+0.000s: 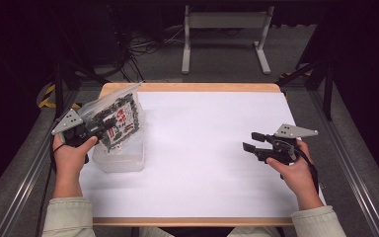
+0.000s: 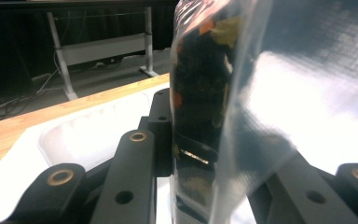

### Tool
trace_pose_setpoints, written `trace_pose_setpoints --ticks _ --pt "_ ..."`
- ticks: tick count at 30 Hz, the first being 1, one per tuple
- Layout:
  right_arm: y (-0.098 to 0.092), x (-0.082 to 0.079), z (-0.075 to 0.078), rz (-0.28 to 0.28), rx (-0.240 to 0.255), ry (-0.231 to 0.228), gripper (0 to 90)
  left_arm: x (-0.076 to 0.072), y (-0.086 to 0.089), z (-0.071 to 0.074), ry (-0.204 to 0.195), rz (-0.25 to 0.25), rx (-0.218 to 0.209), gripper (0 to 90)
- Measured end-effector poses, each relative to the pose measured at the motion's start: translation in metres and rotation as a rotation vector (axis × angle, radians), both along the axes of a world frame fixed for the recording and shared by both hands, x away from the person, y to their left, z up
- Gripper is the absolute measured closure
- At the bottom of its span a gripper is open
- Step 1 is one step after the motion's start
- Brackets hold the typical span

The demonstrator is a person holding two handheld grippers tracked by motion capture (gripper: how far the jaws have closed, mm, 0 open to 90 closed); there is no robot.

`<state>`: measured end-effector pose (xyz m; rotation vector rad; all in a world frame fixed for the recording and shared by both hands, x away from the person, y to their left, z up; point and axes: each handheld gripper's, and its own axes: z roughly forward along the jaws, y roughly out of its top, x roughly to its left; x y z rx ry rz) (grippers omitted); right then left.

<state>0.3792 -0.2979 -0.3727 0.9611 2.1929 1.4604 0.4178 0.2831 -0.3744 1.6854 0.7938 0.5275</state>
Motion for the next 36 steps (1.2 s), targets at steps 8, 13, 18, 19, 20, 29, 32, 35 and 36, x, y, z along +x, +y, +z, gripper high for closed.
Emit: trace_pose_setpoints --ticks 8,13,18,19,20,29,32,35,36 --pt "0.001 0.001 -0.001 0.001 0.003 0.005 43.0 -0.001 0.003 -0.003 0.012 0.009 -0.001 71.6" --pt "0.001 0.002 -0.001 0.002 0.002 0.003 43.0 0.001 0.005 -0.003 0.009 0.011 -0.01 71.4" --pt "0.001 0.002 -0.002 0.003 0.004 0.009 42.9 0.0 0.007 -0.003 0.007 0.02 -0.03 71.1" --pt "0.001 0.003 -0.002 0.003 0.004 0.009 43.0 0.0 0.007 -0.003 0.007 0.02 -0.03 70.9" --pt "0.001 0.003 -0.002 0.003 0.004 0.009 43.0 0.0 0.007 -0.002 0.01 0.026 -0.034 70.9" --pt "0.003 0.004 -0.002 0.005 0.008 0.008 42.9 -0.004 0.01 0.006 -0.009 0.119 -0.078 36.5" --pt "0.005 0.005 -0.002 0.011 0.007 0.01 42.8 -0.009 0.011 0.013 -0.045 0.187 -0.057 20.6" --pt "0.006 0.006 -0.002 0.015 0.006 0.01 42.5 -0.015 0.013 0.02 -0.08 0.235 -0.038 12.9" --pt "0.007 0.007 -0.002 0.017 0.004 0.007 42.4 -0.017 0.014 0.023 -0.09 0.244 -0.037 11.4"
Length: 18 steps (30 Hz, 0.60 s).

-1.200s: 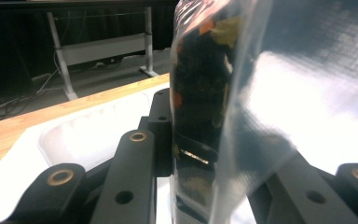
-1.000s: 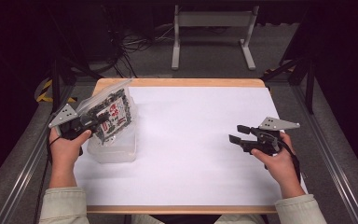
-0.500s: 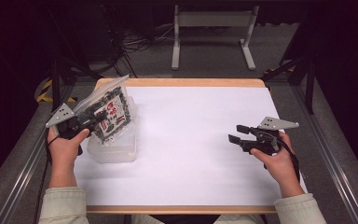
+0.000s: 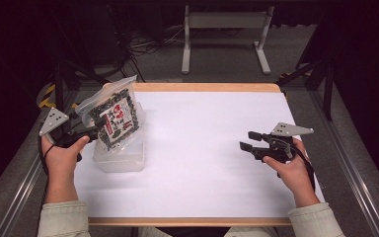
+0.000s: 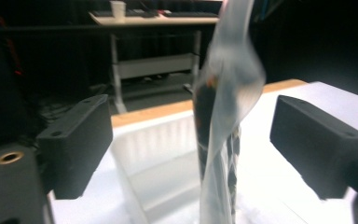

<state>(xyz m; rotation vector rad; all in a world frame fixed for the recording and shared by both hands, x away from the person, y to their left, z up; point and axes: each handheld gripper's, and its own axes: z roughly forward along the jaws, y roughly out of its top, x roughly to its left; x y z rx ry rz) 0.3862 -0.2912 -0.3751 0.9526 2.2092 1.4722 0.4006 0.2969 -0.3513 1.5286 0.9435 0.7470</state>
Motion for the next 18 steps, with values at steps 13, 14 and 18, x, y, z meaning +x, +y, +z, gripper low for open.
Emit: trace_pose_setpoints --ticks 13,14,18 --pt "0.009 0.006 0.0 0.022 -0.001 -0.002 41.8 -0.045 -0.017 0.053 -0.135 0.083 0.09 4.9" --pt "0.009 0.006 0.0 0.023 -0.003 -0.002 41.7 -0.05 -0.019 0.058 -0.147 0.072 0.091 4.9" --pt "0.007 0.005 -0.001 0.018 -0.006 -0.005 40.4 -0.063 -0.029 0.07 -0.163 0.019 0.09 6.9"
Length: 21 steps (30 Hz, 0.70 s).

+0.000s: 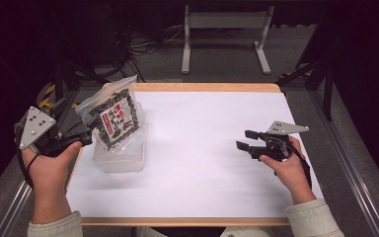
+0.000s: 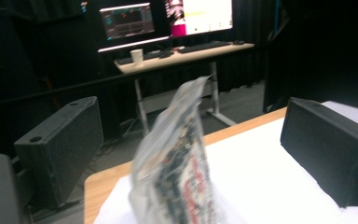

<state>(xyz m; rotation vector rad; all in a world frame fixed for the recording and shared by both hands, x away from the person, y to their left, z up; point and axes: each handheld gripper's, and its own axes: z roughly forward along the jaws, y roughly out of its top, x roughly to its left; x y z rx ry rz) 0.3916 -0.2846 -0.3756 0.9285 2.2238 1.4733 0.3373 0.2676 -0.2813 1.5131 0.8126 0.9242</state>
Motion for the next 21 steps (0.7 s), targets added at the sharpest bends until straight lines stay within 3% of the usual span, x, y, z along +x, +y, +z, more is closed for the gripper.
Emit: trace_pose_setpoints --ticks 3,5,10,13,17,18,21 --pt "-0.003 -0.001 0.001 -0.008 0.004 -0.004 39.0 -0.006 -0.012 0.006 -0.006 -0.072 -0.005 7.4" --pt "-0.005 -0.003 0.002 -0.012 0.005 -0.011 38.0 -0.009 -0.024 0.008 0.003 -0.147 -0.005 8.7" --pt "-0.011 -0.006 0.003 -0.027 0.013 -0.018 35.6 -0.01 -0.055 0.008 0.05 -0.31 -0.006 10.0" --pt "-0.015 -0.009 0.003 -0.036 0.017 -0.015 34.9 -0.006 -0.071 0.003 0.094 -0.391 -0.034 9.9" --pt "-0.022 -0.013 0.002 -0.04 0.019 -0.021 34.7 -0.002 -0.086 -0.005 0.141 -0.443 -0.05 9.9" --pt "-0.024 -0.014 0.002 -0.043 0.024 -0.023 34.4 0.002 -0.097 -0.012 0.168 -0.463 -0.03 9.9" --pt "-0.029 -0.016 0.003 -0.048 0.028 -0.025 34.2 0.005 -0.11 -0.021 0.197 -0.485 -0.008 10.0"
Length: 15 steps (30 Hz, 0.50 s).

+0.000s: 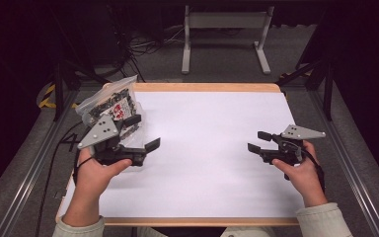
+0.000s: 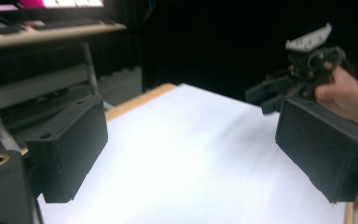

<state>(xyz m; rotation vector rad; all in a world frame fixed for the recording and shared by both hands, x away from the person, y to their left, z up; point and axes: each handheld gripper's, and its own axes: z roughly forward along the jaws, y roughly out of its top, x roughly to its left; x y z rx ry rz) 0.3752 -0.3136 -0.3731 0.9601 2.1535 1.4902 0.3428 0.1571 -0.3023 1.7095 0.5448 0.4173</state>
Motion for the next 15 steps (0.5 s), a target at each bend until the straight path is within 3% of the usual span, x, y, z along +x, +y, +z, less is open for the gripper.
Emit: trace_pose_setpoints --ticks 2,4,10,14,15 --pt "-0.002 -0.001 0.0 -0.001 -0.002 -0.003 34.1 0.001 -0.005 -0.004 0.009 -0.009 0.007 10.1" --pt "-0.008 -0.004 -0.001 -0.005 0.002 -0.008 33.7 0.003 -0.024 -0.018 0.033 -0.036 0.024 10.2" --pt "-0.017 -0.012 -0.008 -0.009 0.016 -0.008 32.5 0.011 -0.052 -0.046 0.062 -0.065 0.073 10.2" --pt "-0.023 -0.017 -0.02 -0.017 -0.013 -0.01 32.2 0.016 -0.067 -0.071 0.063 -0.068 0.066 10.5" --pt "-0.023 -0.017 -0.02 -0.017 -0.013 -0.01 32.2 0.016 -0.067 -0.071 0.063 -0.068 0.066 10.5"
